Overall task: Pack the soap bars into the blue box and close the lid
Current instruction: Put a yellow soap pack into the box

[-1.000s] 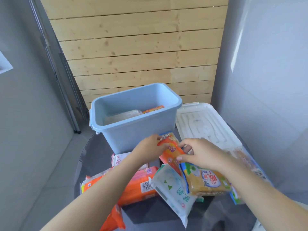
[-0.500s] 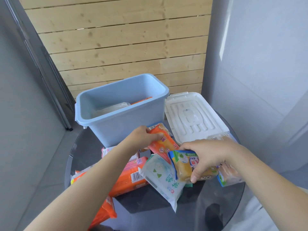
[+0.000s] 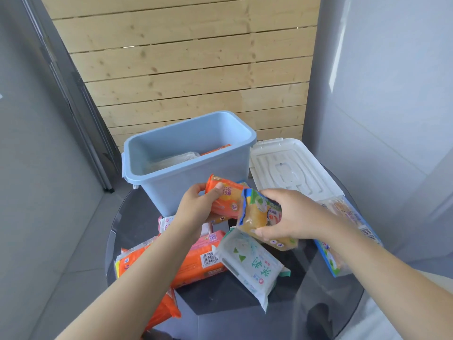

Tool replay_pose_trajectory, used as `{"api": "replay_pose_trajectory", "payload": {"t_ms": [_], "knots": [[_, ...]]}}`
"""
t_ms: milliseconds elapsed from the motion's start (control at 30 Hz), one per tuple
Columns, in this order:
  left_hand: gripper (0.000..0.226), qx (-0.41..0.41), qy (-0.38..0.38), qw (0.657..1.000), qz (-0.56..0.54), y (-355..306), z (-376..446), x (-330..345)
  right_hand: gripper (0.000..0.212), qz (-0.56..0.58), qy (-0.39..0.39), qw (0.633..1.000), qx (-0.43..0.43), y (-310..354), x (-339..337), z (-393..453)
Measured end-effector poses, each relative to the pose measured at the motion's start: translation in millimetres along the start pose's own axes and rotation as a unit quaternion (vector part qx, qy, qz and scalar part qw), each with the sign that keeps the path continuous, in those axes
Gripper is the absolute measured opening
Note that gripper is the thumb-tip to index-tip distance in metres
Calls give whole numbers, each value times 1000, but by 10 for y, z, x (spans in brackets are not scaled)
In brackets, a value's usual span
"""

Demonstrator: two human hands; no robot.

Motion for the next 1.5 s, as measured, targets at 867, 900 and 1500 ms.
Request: {"api": "replay_pose_trajectory", "payload": {"t_ms": [867,900,1500], "knots": [[31,-52,103,991,-75,21,-307,-44,70,55,-139,986,-72,380,-224,162],[31,-46,107,988,-101,-11,-316,-59,60,95,-139,985,-42,325,-250,141],[36,61,148,985,-71,-1397,-177,-135,40,395,-108,912,-7,583,-881,843]]}}
Point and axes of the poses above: each hand's wrist, its own z-axis towards the middle knuckle, its own x-axis out of the palm, y = z × x, the point moved 8 cm from there along z, towards the middle knuckle, and after that the axes turned 9 degrees about -x, right-handed, at the moved point
